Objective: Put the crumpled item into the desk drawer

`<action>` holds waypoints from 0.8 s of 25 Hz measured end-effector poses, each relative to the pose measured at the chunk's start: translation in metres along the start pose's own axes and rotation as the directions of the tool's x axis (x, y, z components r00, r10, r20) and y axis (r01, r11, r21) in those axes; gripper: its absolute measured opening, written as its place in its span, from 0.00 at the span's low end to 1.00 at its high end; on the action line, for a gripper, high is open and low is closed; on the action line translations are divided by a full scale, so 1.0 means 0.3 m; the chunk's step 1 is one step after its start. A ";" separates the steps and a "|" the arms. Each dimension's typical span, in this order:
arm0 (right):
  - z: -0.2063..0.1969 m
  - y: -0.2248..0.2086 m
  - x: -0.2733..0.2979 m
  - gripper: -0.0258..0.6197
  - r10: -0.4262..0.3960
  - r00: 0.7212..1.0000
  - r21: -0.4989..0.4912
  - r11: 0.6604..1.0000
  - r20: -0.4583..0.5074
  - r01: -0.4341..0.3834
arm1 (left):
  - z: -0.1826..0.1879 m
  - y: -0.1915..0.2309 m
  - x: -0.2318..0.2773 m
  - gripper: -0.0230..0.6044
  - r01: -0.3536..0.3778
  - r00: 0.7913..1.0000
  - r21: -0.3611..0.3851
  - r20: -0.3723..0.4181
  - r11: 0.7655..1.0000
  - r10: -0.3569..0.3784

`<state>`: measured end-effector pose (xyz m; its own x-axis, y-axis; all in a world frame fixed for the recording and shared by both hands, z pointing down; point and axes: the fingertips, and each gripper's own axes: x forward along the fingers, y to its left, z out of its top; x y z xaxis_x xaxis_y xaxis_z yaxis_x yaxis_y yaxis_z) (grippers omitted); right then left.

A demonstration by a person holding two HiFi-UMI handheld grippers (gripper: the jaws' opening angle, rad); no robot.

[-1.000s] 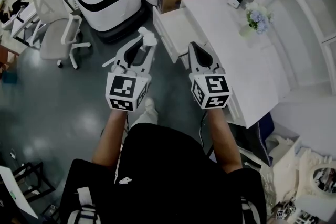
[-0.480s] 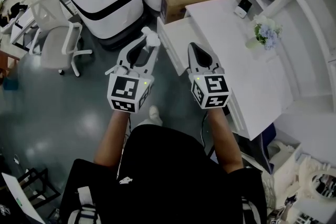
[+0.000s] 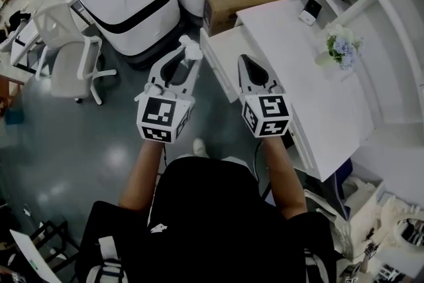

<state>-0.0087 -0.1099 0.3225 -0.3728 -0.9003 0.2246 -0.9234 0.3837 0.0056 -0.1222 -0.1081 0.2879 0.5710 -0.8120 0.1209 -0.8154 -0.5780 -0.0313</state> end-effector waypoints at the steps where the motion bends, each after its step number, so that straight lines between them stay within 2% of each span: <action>1: -0.003 0.000 0.009 0.03 -0.003 1.000 0.001 1.000 -0.001 0.003 | -0.010 0.008 0.006 0.20 0.001 1.000 0.009 -0.008 1.000 -0.001; 6: -0.021 -0.010 0.033 0.03 -0.015 1.000 0.009 1.000 -0.009 0.015 | -0.057 0.037 0.032 0.20 0.001 0.999 0.020 -0.034 1.000 0.000; 14: -0.048 -0.040 0.014 0.03 -0.036 0.999 0.018 0.999 -0.020 0.037 | -0.083 0.000 0.055 0.20 0.028 0.998 0.013 -0.053 1.000 -0.027; 20: -0.060 -0.118 0.019 0.03 -0.058 0.998 0.023 0.998 -0.028 0.058 | -0.102 -0.040 0.131 0.20 0.060 0.996 -0.015 -0.063 0.998 -0.061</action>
<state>0.0235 -0.1251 0.3413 -0.3162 -0.9148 0.2512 -0.9455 0.3257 -0.0040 -0.0928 -0.1305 0.3232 0.6126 -0.7684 0.1853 -0.7808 -0.6248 -0.0095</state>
